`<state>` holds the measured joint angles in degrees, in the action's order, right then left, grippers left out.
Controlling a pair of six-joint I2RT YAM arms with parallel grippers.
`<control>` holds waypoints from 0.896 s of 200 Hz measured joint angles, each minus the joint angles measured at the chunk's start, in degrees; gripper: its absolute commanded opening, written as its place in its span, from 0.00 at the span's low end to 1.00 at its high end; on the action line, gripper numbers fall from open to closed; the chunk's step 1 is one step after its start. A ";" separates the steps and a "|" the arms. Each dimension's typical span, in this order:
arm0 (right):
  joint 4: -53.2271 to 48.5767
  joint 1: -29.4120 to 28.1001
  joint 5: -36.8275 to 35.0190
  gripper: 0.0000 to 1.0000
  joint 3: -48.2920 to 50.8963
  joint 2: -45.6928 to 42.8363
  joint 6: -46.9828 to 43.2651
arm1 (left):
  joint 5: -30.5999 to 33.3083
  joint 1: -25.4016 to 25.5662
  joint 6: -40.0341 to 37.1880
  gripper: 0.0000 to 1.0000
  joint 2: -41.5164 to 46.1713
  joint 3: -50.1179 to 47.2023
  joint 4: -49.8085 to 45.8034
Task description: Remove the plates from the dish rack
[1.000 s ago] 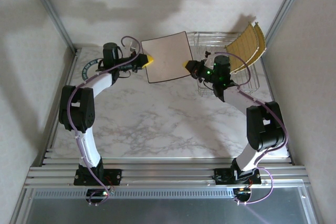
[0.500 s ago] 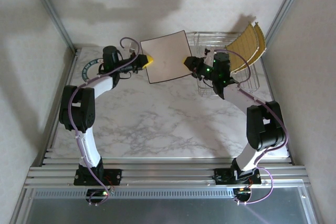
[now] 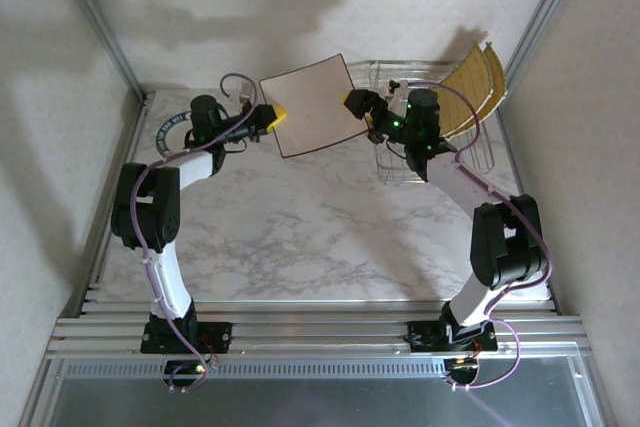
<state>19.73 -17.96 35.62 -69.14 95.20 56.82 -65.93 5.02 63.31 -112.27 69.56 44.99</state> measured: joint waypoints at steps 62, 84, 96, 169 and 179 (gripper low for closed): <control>-33.24 3.17 -12.87 0.99 -17.33 -1.86 -18.36 | 10.40 -2.43 -2.78 0.00 3.23 -3.98 -7.52; -46.69 3.17 -20.65 0.99 -26.80 -1.51 -26.73 | 19.10 -2.51 -3.30 0.00 7.28 -7.76 -9.68; -52.85 3.17 -24.70 0.99 -31.74 -0.74 -30.69 | 24.17 -2.49 -2.84 0.00 9.75 -10.78 -9.49; -80.48 3.56 -43.17 0.99 -50.12 10.38 -47.06 | 50.71 0.59 4.46 0.00 13.31 -25.35 -2.95; -82.07 3.78 -44.02 0.99 -50.10 10.47 -47.80 | 53.33 1.62 5.40 0.00 13.31 -26.58 -1.81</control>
<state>-62.35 -14.17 -8.40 -119.24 105.67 9.02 -12.60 6.63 68.71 -98.96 42.98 43.18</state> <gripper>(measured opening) 0.991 0.078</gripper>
